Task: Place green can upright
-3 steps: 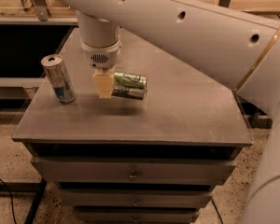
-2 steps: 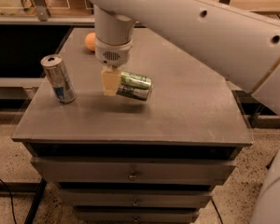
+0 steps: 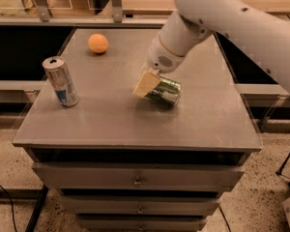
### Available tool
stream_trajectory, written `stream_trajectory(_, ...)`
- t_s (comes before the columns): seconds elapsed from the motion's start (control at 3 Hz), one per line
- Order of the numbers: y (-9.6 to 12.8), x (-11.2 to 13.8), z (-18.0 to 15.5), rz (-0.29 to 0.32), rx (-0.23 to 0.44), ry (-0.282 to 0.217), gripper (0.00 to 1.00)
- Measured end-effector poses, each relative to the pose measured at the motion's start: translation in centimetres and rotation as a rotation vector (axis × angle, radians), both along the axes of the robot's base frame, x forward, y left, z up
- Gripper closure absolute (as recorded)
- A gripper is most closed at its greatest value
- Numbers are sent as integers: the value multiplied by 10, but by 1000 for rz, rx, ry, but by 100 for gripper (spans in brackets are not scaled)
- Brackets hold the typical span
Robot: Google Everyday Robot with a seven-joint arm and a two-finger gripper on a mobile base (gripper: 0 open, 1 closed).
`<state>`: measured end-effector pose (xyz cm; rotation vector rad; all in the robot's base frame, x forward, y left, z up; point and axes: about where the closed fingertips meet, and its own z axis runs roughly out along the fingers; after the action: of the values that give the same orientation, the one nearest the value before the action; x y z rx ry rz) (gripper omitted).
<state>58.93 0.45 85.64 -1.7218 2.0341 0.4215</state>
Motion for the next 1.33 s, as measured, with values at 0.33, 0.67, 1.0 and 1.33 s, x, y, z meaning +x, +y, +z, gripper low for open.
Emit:
stream_trajectory(0.33,-35,12,13,-57,92,-21,100)
stream_trajectory(0.67,-73,36,59,-91,133,-83,100)
stream_trajectory(1.0,-72,36,58,-91,133,-83,100)
stream_trajectory(1.33,-79,38,52,-113,220,-62,100)
